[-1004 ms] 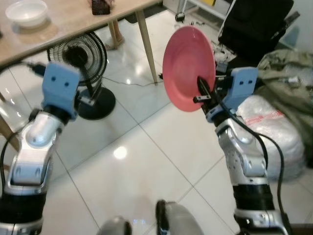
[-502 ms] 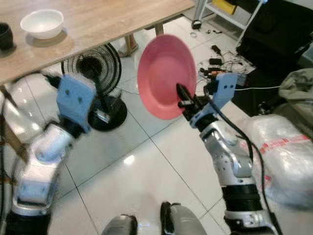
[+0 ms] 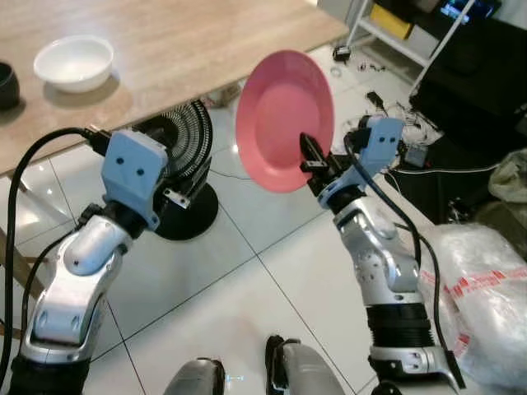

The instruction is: Setting the table

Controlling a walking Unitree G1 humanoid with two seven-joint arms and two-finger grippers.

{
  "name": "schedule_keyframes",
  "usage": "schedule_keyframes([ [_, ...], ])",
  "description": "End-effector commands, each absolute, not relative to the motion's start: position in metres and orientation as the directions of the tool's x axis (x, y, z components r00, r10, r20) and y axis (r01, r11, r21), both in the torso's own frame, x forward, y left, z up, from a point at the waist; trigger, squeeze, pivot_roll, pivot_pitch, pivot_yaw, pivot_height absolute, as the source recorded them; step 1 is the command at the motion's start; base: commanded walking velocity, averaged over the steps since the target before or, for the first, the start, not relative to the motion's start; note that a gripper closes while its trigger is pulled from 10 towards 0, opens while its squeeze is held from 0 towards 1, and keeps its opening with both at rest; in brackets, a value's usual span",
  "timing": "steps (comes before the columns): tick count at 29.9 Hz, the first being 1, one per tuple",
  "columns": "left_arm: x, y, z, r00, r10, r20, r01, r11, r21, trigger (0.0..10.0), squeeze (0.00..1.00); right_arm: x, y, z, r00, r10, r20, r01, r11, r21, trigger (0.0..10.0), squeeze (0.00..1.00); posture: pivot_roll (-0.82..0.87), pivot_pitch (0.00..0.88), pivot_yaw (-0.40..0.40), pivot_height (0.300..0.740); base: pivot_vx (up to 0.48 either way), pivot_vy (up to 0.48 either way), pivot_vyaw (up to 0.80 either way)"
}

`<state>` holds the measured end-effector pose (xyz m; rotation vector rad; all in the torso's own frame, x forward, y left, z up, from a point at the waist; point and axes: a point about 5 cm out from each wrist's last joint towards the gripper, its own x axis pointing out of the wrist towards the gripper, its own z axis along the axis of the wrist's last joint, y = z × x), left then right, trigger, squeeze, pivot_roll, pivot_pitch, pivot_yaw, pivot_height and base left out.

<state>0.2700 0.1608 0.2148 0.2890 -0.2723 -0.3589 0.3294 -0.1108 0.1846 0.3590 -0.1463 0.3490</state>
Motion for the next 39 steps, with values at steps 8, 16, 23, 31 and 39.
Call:
schedule_keyframes([
  [8, 0.269, 0.163, 0.211, 0.911, -0.370, 0.183, 0.301, 0.898, 0.320, 10.0, 0.00, 0.331, -0.106, 0.196, 0.917, 0.318, 0.243, -0.387, 0.855, 0.344, 10.0, 0.00, -0.02, 0.067, 0.013, 0.740, 0.458, 0.000, 0.00],
  [16, 0.270, 0.164, 0.211, 0.912, -0.367, 0.182, 0.297, 0.899, 0.323, 10.0, 0.00, 0.328, -0.095, 0.201, 0.886, 0.383, 0.262, -0.456, 0.819, 0.347, 10.0, 0.00, -0.01, 0.073, 0.019, 0.740, 0.458, 0.000, 0.00],
  [23, 0.268, 0.163, 0.210, 0.914, -0.366, 0.176, 0.298, 0.899, 0.322, 10.0, 0.00, 0.325, -0.089, 0.196, 0.887, 0.395, 0.237, -0.461, 0.774, 0.433, 10.0, 0.00, 0.00, 0.085, 0.015, 0.740, 0.458, 0.000, 0.00],
  [31, 0.268, 0.163, 0.209, 0.916, -0.363, 0.171, 0.297, 0.900, 0.320, 10.0, 0.00, 0.326, -0.086, 0.193, 0.895, 0.389, 0.219, -0.444, 0.721, 0.531, 10.0, 0.00, 0.00, 0.088, 0.014, 0.740, 0.458, 0.000, 0.00],
  [39, 0.268, 0.161, 0.208, 0.917, -0.362, 0.169, 0.297, 0.901, 0.316, 10.0, 0.00, 0.324, -0.075, 0.191, 0.884, 0.424, 0.197, -0.441, 0.616, 0.652, 10.0, 0.00, -0.01, 0.090, 0.009, 0.740, 0.458, 0.000, 0.00],
])
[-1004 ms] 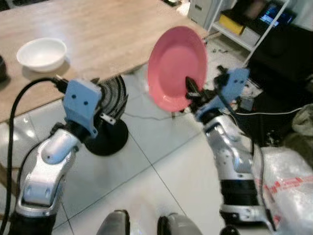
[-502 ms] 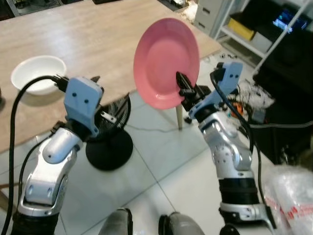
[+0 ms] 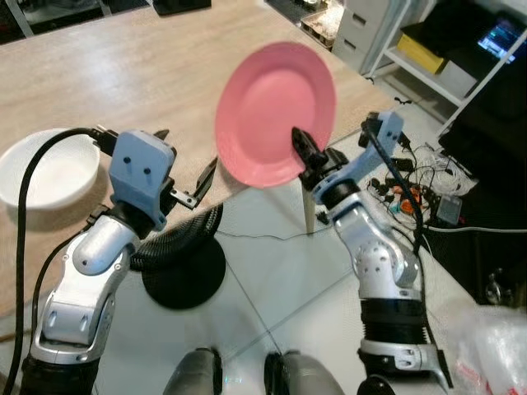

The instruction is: Setting the table

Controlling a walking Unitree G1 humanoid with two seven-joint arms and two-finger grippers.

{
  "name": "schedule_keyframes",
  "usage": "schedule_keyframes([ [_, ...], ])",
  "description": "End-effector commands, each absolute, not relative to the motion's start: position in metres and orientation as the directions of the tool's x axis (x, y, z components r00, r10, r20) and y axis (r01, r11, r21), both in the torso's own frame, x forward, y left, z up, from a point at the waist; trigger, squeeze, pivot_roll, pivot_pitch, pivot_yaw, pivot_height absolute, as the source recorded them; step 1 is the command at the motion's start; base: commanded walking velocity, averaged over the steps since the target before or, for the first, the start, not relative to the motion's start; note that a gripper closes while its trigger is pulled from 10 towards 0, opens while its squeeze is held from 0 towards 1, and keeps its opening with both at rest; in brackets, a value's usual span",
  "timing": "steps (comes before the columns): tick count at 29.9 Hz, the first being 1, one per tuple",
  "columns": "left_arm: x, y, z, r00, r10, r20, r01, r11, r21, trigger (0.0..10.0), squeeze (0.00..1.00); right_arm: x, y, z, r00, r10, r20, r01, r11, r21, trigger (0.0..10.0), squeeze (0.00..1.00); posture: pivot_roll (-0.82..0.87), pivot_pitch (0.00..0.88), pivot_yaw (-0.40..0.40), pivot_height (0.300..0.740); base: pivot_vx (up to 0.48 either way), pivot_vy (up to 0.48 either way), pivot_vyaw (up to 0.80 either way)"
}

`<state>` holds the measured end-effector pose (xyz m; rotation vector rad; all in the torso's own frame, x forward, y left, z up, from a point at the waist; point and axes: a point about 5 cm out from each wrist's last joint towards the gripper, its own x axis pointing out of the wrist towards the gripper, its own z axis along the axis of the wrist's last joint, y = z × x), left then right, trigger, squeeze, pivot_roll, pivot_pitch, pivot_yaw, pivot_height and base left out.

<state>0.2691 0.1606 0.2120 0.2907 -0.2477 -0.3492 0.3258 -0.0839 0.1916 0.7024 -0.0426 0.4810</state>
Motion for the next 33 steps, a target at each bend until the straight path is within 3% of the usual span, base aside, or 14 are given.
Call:
schedule_keyframes([
  [1, 0.268, 0.161, 0.208, 0.917, -0.362, 0.169, 0.297, 0.901, 0.316, 10.0, 0.00, 0.324, -0.075, 0.191, 0.884, 0.424, 0.197, -0.441, 0.616, 0.652, 10.0, 0.00, -0.01, 0.090, 0.009, 0.740, 0.458, 0.000, 0.00],
  [16, 0.266, 0.160, 0.203, 0.924, -0.351, 0.152, 0.293, 0.906, 0.306, 10.0, 0.00, 0.315, -0.045, 0.190, 0.814, 0.561, 0.152, -0.523, 0.592, 0.613, 10.0, 0.00, 0.00, 0.096, 0.001, 0.740, 0.458, 0.000, 0.00],
  [33, 0.263, 0.158, 0.196, 0.929, -0.349, 0.126, 0.298, 0.904, 0.308, 10.0, 0.00, 0.312, -0.062, 0.178, 0.826, 0.555, 0.099, -0.500, 0.641, 0.582, 10.0, 0.00, -0.01, 0.091, 0.001, 0.740, 0.000, 0.000, 0.00],
])
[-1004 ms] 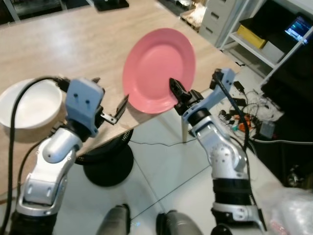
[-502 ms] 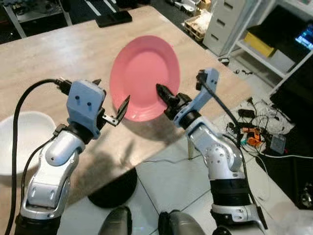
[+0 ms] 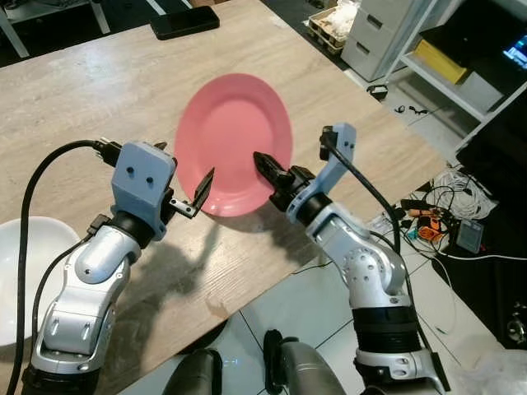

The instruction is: Setting the table

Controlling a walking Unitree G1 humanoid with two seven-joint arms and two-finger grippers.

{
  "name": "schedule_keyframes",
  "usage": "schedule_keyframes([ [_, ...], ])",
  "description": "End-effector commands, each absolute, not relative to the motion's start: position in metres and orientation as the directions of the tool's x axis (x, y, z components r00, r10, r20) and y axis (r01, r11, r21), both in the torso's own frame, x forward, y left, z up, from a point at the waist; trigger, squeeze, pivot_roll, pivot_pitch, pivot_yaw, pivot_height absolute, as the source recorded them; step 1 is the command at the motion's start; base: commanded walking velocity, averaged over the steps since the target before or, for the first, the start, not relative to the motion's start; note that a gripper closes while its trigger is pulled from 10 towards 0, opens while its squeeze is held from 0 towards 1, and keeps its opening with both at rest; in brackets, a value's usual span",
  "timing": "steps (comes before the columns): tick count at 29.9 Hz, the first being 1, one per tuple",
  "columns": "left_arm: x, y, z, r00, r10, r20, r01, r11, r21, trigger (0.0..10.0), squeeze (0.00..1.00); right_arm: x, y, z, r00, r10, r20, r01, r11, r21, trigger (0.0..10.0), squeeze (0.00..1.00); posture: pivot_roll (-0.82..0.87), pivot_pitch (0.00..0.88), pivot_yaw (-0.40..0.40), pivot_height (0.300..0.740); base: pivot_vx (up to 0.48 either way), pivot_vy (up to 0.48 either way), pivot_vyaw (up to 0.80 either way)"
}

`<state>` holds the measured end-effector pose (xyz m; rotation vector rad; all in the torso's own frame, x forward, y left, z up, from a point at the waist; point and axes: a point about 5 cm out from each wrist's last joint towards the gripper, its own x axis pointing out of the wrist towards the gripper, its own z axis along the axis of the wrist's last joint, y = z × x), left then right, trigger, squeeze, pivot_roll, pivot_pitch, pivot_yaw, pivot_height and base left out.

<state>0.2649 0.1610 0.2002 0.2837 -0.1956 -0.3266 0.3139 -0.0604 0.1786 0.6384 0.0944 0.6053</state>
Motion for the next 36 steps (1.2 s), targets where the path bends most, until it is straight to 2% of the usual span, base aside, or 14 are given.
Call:
schedule_keyframes([
  [1, 0.263, 0.158, 0.197, 0.929, -0.348, 0.126, 0.297, 0.904, 0.307, 10.0, 0.00, 0.312, -0.062, 0.178, 0.826, 0.555, 0.098, -0.500, 0.642, 0.581, 10.0, 0.00, -0.01, 0.090, 0.001, 0.740, 0.000, 0.000, 0.00],
  [6, 0.263, 0.160, 0.197, 0.931, -0.343, 0.126, 0.293, 0.906, 0.306, 10.0, 0.00, 0.311, -0.061, 0.177, 0.821, 0.564, 0.089, -0.499, 0.633, 0.592, 10.0, 0.00, -0.01, 0.088, -0.002, 0.740, 0.000, 0.000, 0.00],
  [13, 0.262, 0.169, 0.207, 0.921, -0.372, 0.118, 0.325, 0.898, 0.297, 10.0, 0.00, 0.309, -0.043, 0.156, 0.796, 0.605, -0.027, -0.352, 0.499, 0.792, 10.0, 0.00, 0.02, 0.098, -0.010, 0.740, 0.000, 0.000, 0.00],
  [17, 0.259, 0.173, 0.213, 0.907, -0.407, 0.109, 0.358, 0.880, 0.311, 10.0, 0.00, 0.306, -0.033, 0.152, 0.766, 0.641, -0.040, -0.337, 0.454, 0.825, 10.0, 0.00, 0.02, 0.102, -0.011, 0.740, 0.000, 0.000, 0.00],
  [18, 0.259, 0.174, 0.215, 0.904, -0.414, 0.106, 0.364, 0.875, 0.320, 10.0, 0.00, 0.305, -0.028, 0.150, 0.756, 0.653, -0.045, -0.341, 0.452, 0.824, 10.0, 0.35, 0.03, 0.105, -0.012, 0.740, 0.000, 0.000, 0.00],
  [19, 0.259, 0.174, 0.215, 0.904, -0.414, 0.106, 0.364, 0.875, 0.320, 10.0, 0.00, 0.305, -0.028, 0.150, 0.756, 0.653, -0.045, -0.341, 0.452, 0.824, 10.0, 0.35, 0.03, 0.105, -0.012, 0.740, 0.000, 0.000, 0.00],
  [20, 0.258, 0.175, 0.215, 0.903, -0.418, 0.103, 0.367, 0.872, 0.324, 10.0, 0.00, 0.304, -0.025, 0.149, 0.749, 0.661, -0.049, -0.345, 0.452, 0.822, 10.0, 1.00, 0.03, 0.107, -0.013, 0.740, 0.000, 0.000, 0.00],
  [30, 0.256, 0.170, 0.209, 0.899, -0.429, 0.082, 0.387, 0.869, 0.308, 10.0, 0.00, 0.309, -0.029, 0.160, 0.783, 0.622, 0.012, -0.427, 0.522, 0.738, 10.0, 1.00, 0.02, 0.116, -0.016, 0.740, 0.000, 0.000, 0.00],
  [31, 0.255, 0.168, 0.208, 0.898, -0.432, 0.080, 0.391, 0.870, 0.302, 10.0, 0.00, 0.311, -0.035, 0.164, 0.795, 0.606, 0.013, -0.456, 0.584, 0.672, 10.0, 1.00, 0.01, 0.118, -0.019, 0.740, 0.000, 0.000, 0.00],
  [32, 0.255, 0.168, 0.208, 0.898, -0.432, 0.080, 0.391, 0.870, 0.302, 10.0, 0.00, 0.311, -0.035, 0.164, 0.795, 0.606, 0.013, -0.456, 0.584, 0.672, 10.0, 1.00, 0.01, 0.118, -0.019, 0.740, 0.000, 0.000, 0.00],
  [33, 0.255, 0.167, 0.207, 0.898, -0.433, 0.080, 0.394, 0.870, 0.297, 10.0, 0.00, 0.314, -0.041, 0.168, 0.808, 0.590, 0.006, -0.494, 0.671, 0.553, 10.0, 0.00, 0.01, 0.119, -0.020, 0.740, 0.000, 0.000, 0.00],
  [34, 0.255, 0.166, 0.207, 0.897, -0.435, 0.079, 0.396, 0.870, 0.293, 10.0, 0.00, 0.316, -0.048, 0.173, 0.816, 0.579, -0.001, -0.535, 0.754, 0.381, 10.0, 0.00, 0.00, 0.118, -0.022, 0.740, 0.000, 0.000, 0.00],
  [35, 0.255, 0.165, 0.207, 0.896, -0.436, 0.080, 0.398, 0.871, 0.289, 10.0, 0.00, 0.317, -0.053, 0.178, 0.817, 0.577, -0.005, -0.556, 0.790, 0.260, 10.0, 0.00, 0.00, 0.118, -0.023, 0.740, 0.000, 0.000, 0.00],
  [36, 0.255, 0.165, 0.207, 0.896, -0.436, 0.080, 0.398, 0.871, 0.289, 10.0, 0.00, 0.317, -0.053, 0.178, 0.817, 0.577, -0.005, -0.556, 0.790, 0.260, 10.0, 0.00, 0.00, 0.118, -0.023, 0.740, 0.000, 0.000, 0.00],
])
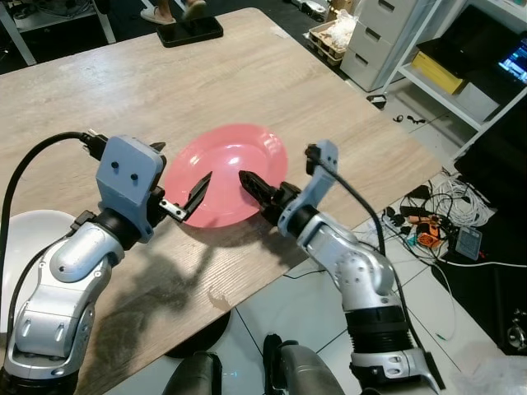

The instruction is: Setting the table

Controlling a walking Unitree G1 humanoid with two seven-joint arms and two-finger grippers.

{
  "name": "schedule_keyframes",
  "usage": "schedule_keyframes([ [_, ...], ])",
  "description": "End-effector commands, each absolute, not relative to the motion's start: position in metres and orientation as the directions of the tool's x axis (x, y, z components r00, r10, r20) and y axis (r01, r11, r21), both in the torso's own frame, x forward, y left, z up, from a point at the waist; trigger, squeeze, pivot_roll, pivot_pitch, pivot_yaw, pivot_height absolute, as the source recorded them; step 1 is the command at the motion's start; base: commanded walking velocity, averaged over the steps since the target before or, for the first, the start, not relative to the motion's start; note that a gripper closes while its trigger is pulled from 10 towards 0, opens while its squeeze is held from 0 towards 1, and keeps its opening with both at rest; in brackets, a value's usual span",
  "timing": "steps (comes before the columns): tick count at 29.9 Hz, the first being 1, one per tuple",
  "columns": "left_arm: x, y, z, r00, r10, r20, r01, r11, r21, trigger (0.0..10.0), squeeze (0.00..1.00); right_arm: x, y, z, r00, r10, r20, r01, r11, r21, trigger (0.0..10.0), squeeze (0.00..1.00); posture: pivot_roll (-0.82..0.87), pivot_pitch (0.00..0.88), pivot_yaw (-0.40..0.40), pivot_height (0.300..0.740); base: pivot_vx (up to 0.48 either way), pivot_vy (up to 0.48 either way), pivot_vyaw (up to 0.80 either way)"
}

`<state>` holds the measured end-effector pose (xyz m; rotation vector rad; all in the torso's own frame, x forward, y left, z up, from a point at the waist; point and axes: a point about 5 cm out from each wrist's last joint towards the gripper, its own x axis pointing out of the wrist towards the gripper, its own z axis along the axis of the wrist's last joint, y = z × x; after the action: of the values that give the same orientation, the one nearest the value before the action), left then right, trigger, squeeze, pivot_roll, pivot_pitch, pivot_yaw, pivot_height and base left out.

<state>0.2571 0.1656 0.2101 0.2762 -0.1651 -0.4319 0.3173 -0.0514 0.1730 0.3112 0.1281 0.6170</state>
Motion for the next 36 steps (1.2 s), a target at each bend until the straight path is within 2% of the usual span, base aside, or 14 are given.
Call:
schedule_keyframes([
  [1, 0.255, 0.164, 0.207, 0.896, -0.436, 0.081, 0.398, 0.871, 0.287, 10.0, 0.00, 0.317, -0.056, 0.180, 0.816, 0.577, -0.013, -0.567, 0.805, 0.174, 10.0, 0.00, 0.00, 0.118, -0.024, 0.740, 0.000, 0.000, 0.00],
  [3, 0.256, 0.164, 0.206, 0.897, -0.435, 0.084, 0.397, 0.873, 0.284, 10.0, 0.00, 0.320, -0.065, 0.182, 0.827, 0.562, -0.028, -0.561, 0.827, 0.014, 10.0, 0.00, -0.01, 0.116, -0.025, 0.740, 0.000, 0.000, 0.00],
  [8, 0.257, 0.163, 0.206, 0.898, -0.430, 0.089, 0.392, 0.876, 0.280, 10.0, 0.00, 0.325, -0.079, 0.178, 0.856, 0.515, -0.051, -0.517, 0.848, -0.117, 10.0, 0.00, -0.01, 0.114, -0.025, 0.740, 0.000, 0.000, 0.00],
  [15, 0.258, 0.163, 0.207, 0.901, -0.424, 0.094, 0.385, 0.880, 0.280, 10.0, 0.00, 0.332, -0.100, 0.176, 0.908, 0.419, -0.020, -0.419, 0.906, -0.061, 10.0, 0.00, -0.02, 0.113, -0.019, 0.740, 0.000, 0.000, 0.00],
  [20, 0.262, 0.161, 0.205, 0.907, -0.411, 0.090, 0.374, 0.886, 0.275, 10.0, 0.00, 0.332, -0.132, 0.202, 0.952, 0.258, 0.166, -0.278, 0.954, 0.113, 10.0, 0.00, -0.02, 0.111, -0.011, 0.740, 0.000, 0.000, 0.00],
  [25, 0.262, 0.157, 0.197, 0.917, -0.394, 0.063, 0.373, 0.901, 0.221, 10.0, 0.00, 0.324, -0.139, 0.207, 0.953, 0.198, 0.228, -0.223, 0.971, 0.088, 10.0, 0.00, -0.03, 0.108, -0.004, 0.740, 0.000, 0.000, 0.00],
  [28, 0.262, 0.153, 0.183, 0.931, -0.365, -0.003, 0.361, 0.919, 0.159, 10.0, 0.00, 0.316, -0.144, 0.206, 0.956, 0.136, 0.261, -0.154, 0.987, 0.047, 10.0, 0.00, -0.04, 0.105, 0.003, 0.740, 0.000, 0.000, 0.00],
  [31, 0.261, 0.150, 0.179, 0.933, -0.358, -0.020, 0.357, 0.923, 0.140, 10.0, 0.00, 0.313, -0.148, 0.202, 0.961, 0.093, 0.262, -0.114, 0.991, 0.065, 10.0, 0.00, -0.04, 0.105, 0.008, 0.740, 0.000, 0.000, 0.00],
  [32, 0.264, 0.145, 0.178, 0.936, -0.351, -0.012, 0.349, 0.927, 0.140, 10.0, 0.00, 0.310, -0.157, 0.191, 0.973, 0.014, 0.231, -0.034, 0.996, 0.082, 10.0, 0.00, -0.04, 0.100, 0.012, 0.740, 0.000, 0.000, 0.00],
  [36, 0.268, 0.143, 0.180, 0.940, -0.342, -0.003, 0.339, 0.931, 0.138, 10.0, 0.00, 0.311, -0.162, 0.185, 0.977, -0.023, 0.210, 0.005, 0.996, 0.090, 10.0, 0.00, -0.05, 0.095, 0.013, 0.740, 0.000, 0.000, 0.00],
])
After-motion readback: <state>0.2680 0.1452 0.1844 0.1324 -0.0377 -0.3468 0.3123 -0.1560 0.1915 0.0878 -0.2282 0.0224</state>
